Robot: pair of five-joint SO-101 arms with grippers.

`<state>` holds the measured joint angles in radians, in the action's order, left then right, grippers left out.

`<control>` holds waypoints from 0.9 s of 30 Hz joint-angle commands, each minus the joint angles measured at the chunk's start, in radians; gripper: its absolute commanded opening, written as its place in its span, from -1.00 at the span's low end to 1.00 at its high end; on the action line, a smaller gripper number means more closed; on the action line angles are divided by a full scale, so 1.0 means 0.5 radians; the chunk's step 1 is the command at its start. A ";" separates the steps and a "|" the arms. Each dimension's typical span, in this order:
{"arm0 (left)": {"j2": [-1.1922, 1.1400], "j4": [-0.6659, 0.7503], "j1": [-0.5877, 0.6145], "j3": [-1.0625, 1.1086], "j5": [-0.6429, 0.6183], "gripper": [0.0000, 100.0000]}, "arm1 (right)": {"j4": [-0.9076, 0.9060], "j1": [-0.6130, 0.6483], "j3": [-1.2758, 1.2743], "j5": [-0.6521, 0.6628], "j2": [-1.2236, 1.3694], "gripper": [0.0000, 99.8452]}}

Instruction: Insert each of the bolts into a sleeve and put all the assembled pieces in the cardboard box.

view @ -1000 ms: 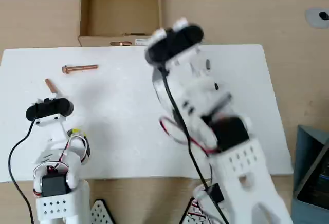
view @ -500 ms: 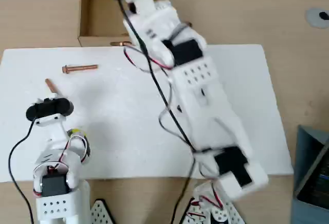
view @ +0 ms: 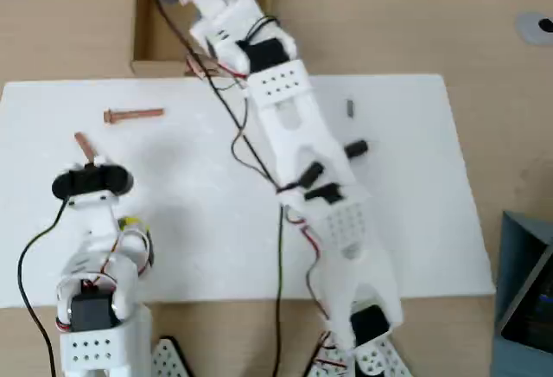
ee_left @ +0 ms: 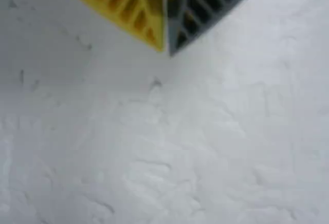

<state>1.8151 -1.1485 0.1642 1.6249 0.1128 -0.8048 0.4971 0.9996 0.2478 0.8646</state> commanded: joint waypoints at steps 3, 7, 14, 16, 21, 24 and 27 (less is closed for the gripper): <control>0.014 -0.012 -0.015 -0.012 0.009 -1.00 | 0.064 -0.106 0.474 0.190 0.327 -0.92; 0.014 -0.012 -0.015 -0.012 0.009 -1.00 | 0.049 -0.152 0.707 0.282 0.535 -0.71; 0.014 -0.012 -0.015 -0.012 0.009 -1.00 | 0.049 -0.173 0.778 0.313 0.609 -0.68; 0.014 -0.012 -0.015 -0.012 0.009 -1.00 | 0.049 -0.173 0.781 0.310 0.609 -0.68; 0.014 -0.012 -0.015 -0.012 0.009 -1.00 | 0.040 -0.173 0.824 0.310 0.597 -0.68; 0.014 -0.012 -0.018 -0.012 0.009 -1.00 | -0.147 -0.173 0.953 0.304 0.566 -0.68; 0.014 -0.012 -0.018 -0.012 0.012 -1.00 | -0.359 -0.173 1.119 0.301 0.542 -0.68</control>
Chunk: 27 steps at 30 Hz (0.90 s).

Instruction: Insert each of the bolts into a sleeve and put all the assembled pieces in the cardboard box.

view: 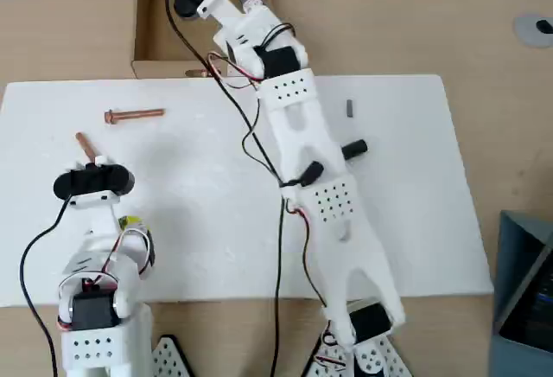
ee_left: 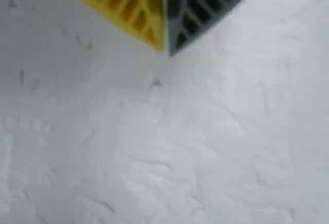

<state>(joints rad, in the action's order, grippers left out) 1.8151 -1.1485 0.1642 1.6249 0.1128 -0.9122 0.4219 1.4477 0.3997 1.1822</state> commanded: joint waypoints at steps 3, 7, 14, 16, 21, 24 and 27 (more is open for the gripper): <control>0.014 -0.012 -0.018 -0.012 0.012 -1.00 | -0.359 -0.023 0.434 -0.003 -0.103 -0.68; 0.014 -0.012 -0.018 -0.012 0.012 -1.00 | -0.601 -0.054 0.440 -0.006 -0.238 -0.69; 0.014 -0.012 -0.018 -0.012 0.012 -1.00 | -0.850 -0.091 0.437 -0.117 -0.489 -0.97; 0.014 -0.012 -0.018 -0.012 0.012 -1.00 | -0.948 -0.094 0.437 -0.117 -0.560 -0.98; 0.014 -0.012 -0.018 -0.012 0.012 -1.00 | -1.197 -0.094 0.437 -0.178 -0.763 -0.98; 0.014 -0.012 -0.018 -0.012 0.012 -1.00 | -1.350 -0.097 0.437 -0.316 -0.898 -0.98; 0.014 -0.012 -0.018 -0.012 0.012 -1.00 | -1.510 -0.091 0.437 -0.362 -1.011 -0.98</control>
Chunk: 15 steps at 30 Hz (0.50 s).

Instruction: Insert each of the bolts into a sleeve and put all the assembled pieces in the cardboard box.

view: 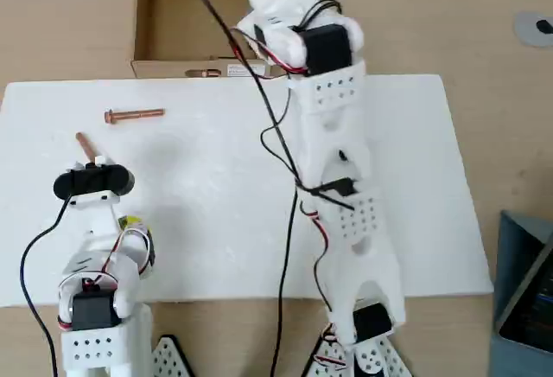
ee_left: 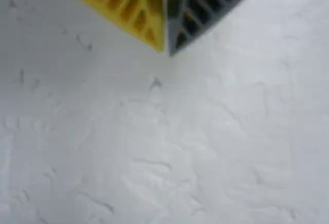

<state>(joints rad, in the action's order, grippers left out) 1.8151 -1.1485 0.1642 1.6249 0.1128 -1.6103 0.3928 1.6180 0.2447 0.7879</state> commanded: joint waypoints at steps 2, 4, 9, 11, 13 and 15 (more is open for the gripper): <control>0.014 -0.012 -0.018 -0.012 0.012 -1.00 | -0.206 -0.032 0.097 -0.086 -0.284 -0.98; 0.014 -0.012 -0.018 -0.012 0.012 -1.00 | -0.276 -0.032 0.097 -0.123 -0.345 -0.98; 0.014 -0.012 -0.018 -0.012 0.012 -1.00 | -0.353 -0.038 0.091 -0.187 -0.505 -0.98; 0.014 -0.012 -0.018 -0.012 0.012 -1.00 | -0.353 -0.038 0.084 -0.187 -0.575 -0.98; 0.014 -0.012 -0.018 -0.012 0.012 -1.00 | -0.356 -0.038 0.078 -0.187 -0.637 -0.98; 0.014 -0.012 -0.018 -0.012 0.012 -1.00 | -0.356 -0.038 0.011 -0.187 -0.698 -0.98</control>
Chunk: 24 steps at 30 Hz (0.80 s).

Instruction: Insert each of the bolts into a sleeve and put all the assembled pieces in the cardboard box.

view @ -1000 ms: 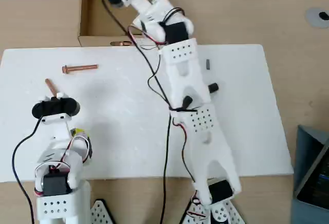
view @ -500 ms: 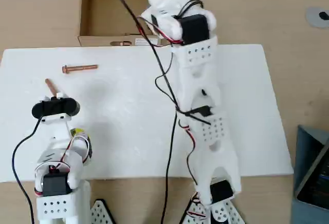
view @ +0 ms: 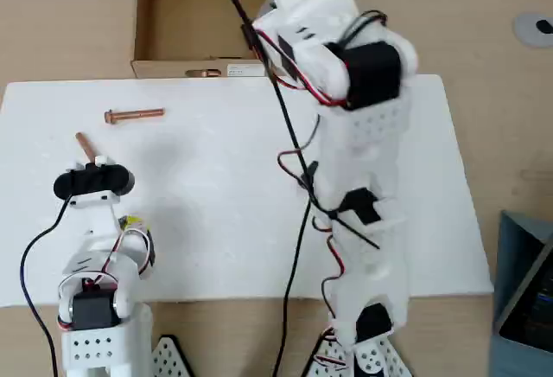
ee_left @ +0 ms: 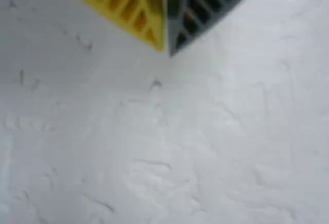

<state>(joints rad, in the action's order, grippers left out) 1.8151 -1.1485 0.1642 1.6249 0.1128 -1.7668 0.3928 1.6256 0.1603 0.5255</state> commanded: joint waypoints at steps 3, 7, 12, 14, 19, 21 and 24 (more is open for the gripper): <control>0.014 -0.012 -0.018 -0.012 0.012 -1.00 | -0.043 -0.041 -0.222 -0.018 -0.339 -0.98; 0.014 -0.012 -0.015 -0.012 0.012 -1.00 | -0.043 -0.041 -0.664 -0.018 -0.631 -0.98; 0.014 -0.012 -0.015 -0.012 0.012 -1.00 | -0.043 -0.041 -1.269 -0.018 -1.030 -0.98; 0.014 -0.012 -0.015 -0.012 0.012 -1.00 | -0.040 -0.041 -1.508 -0.018 -1.171 -0.98; 0.014 -0.012 -0.009 -0.012 0.006 -1.00 | -0.034 -0.048 -2.061 -0.021 -1.478 -0.98; 0.014 -0.012 -0.006 -0.012 0.006 -1.00 | -0.031 -0.106 -2.275 -0.021 -1.582 -0.98; 0.014 -0.012 -0.003 -0.012 0.003 -1.00 | -0.031 -0.222 -2.585 -0.021 -1.686 -0.98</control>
<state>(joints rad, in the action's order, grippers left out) 1.8151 -1.1485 0.1642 1.6249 0.1128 -1.7668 0.3360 0.4565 0.1603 -0.2493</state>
